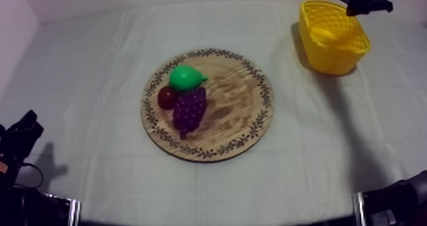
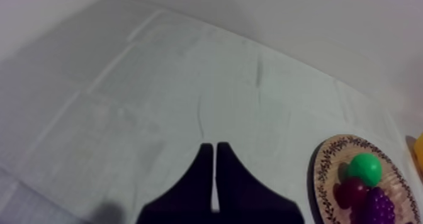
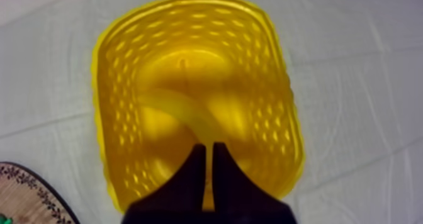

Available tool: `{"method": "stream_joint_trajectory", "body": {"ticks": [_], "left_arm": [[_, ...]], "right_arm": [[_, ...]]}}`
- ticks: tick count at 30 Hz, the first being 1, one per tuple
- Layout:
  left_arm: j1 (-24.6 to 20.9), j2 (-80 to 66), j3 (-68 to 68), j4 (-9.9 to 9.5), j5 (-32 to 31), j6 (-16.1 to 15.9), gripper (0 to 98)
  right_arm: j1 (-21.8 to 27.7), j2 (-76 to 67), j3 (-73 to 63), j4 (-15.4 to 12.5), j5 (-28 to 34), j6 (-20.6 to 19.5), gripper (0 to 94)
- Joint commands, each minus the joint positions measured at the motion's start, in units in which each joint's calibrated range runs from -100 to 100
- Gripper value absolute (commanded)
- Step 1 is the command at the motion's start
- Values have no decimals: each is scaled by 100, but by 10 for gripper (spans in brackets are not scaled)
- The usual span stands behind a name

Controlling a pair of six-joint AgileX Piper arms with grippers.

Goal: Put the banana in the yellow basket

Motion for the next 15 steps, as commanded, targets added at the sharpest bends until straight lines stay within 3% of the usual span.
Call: {"method": "stream_joint_trajectory", "body": {"ticks": [1, 8, 15], "left_arm": [[2, -5, -1, 3, 0, 2, 1], [2, -5, -1, 3, 0, 0, 1], [2, -5, -1, 3, 0, 1, 1]], "right_arm": [[-9, -580, 672, 93, -439, -148, 4], [47, -1964, 1950, 225, -1568, -491, 3], [193, -3220, 2821, -53, -2453, -373, 2]]}}
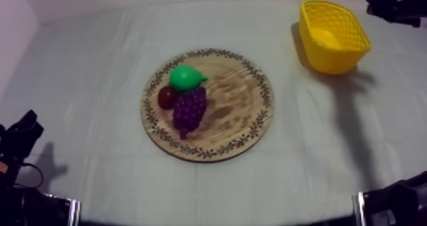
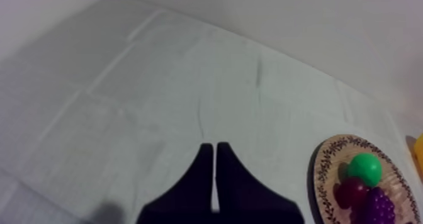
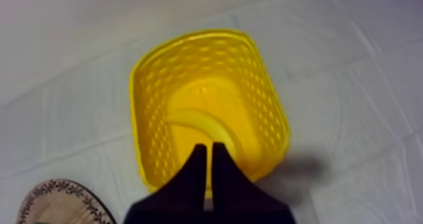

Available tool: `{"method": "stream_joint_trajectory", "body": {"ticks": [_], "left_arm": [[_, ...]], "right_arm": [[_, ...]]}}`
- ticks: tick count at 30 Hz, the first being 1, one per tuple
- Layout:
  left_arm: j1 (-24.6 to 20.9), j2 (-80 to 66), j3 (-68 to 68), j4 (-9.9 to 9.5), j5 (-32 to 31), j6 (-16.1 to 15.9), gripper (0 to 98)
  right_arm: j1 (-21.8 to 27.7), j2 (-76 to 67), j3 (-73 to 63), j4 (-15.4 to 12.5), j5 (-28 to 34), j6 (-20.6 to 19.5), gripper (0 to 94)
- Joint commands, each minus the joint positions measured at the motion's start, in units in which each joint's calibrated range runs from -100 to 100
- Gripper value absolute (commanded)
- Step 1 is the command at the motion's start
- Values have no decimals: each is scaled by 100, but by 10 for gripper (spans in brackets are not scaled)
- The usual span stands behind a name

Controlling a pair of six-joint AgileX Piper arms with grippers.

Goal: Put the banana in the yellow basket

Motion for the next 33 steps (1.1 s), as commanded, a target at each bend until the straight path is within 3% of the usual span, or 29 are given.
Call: {"method": "stream_joint_trajectory", "body": {"ticks": [1, 6, 13, 27, 33], "left_arm": [[2, -5, -1, 3, 0, 2, 1], [2, -5, -1, 3, 0, 2, 1], [2, -5, -1, 3, 0, -1, 1], [2, -5, -1, 3, 0, -1, 1], [2, -5, -1, 3, 0, 1, 1]], "right_arm": [[38, -613, 371, -173, -282, 132, 2], [125, -1257, 992, -464, -672, 379, 2], [274, -2165, 2031, -649, -1381, 571, 2], [242, -4123, 4331, -1219, -1953, 1201, 2], [173, -4843, 5300, -1737, -2208, 1764, 2]]}}
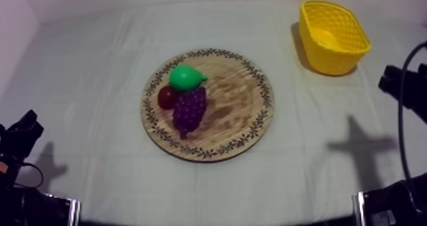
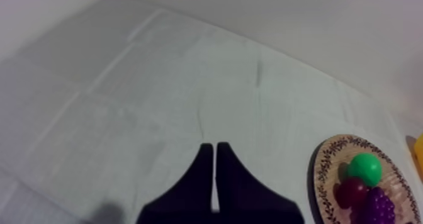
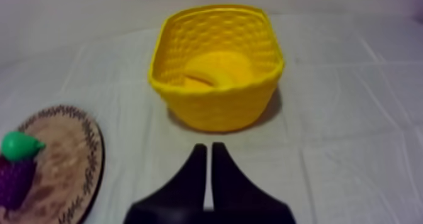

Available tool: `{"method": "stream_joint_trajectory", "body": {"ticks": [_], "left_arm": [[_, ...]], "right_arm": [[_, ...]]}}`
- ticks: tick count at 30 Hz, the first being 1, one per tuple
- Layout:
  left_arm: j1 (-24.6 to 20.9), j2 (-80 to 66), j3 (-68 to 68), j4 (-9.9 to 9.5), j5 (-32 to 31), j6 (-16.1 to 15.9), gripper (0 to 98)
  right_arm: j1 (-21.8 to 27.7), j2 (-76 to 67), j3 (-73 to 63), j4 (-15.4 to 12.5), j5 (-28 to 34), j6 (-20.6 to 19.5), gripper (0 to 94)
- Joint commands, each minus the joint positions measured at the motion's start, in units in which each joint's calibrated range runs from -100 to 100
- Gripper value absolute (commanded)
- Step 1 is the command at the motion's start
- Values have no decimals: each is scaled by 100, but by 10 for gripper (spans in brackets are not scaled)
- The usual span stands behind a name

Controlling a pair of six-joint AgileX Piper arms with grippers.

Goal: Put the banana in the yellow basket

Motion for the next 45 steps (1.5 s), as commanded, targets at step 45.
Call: {"method": "stream_joint_trajectory", "body": {"ticks": [45], "left_arm": [[2, -5, -1, 3, 0, 2, 1]], "right_arm": [[-28, -2969, 1231, -670, 2211, 1298, 4]]}}
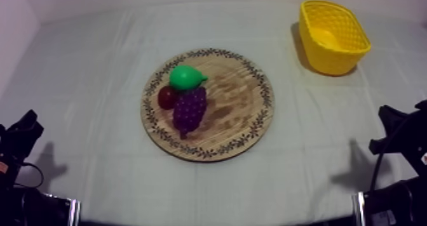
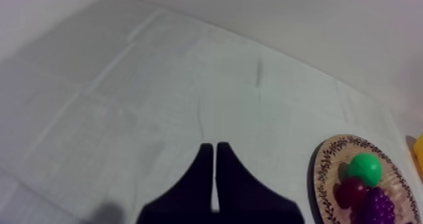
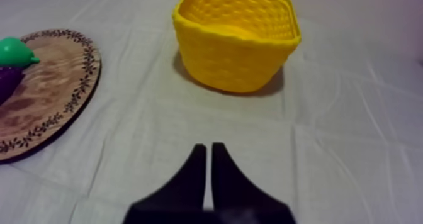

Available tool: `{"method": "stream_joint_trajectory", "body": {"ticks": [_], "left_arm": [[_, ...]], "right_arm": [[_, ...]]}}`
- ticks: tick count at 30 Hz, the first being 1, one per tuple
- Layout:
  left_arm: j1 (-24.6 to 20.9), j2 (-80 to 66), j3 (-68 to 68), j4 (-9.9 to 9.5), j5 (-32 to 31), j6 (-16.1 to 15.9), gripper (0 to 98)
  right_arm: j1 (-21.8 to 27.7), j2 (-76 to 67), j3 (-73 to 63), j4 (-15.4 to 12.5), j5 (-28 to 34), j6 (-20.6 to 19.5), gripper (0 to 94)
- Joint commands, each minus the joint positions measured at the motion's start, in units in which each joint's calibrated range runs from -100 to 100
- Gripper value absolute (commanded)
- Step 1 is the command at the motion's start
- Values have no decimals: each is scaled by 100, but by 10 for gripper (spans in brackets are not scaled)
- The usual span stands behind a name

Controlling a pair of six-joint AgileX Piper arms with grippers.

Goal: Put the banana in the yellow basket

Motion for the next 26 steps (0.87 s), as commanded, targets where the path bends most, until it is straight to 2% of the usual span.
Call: {"method": "stream_joint_trajectory", "body": {"ticks": [1, 26], "left_arm": [[2, -5, -1, 3, 0, 2, 1], [2, -5, -1, 3, 0, 2, 1]], "right_arm": [[-1, 2, 4, 8, -8, 63, 4], [-2, -4, 4, 9, -7, 102, 4]]}}
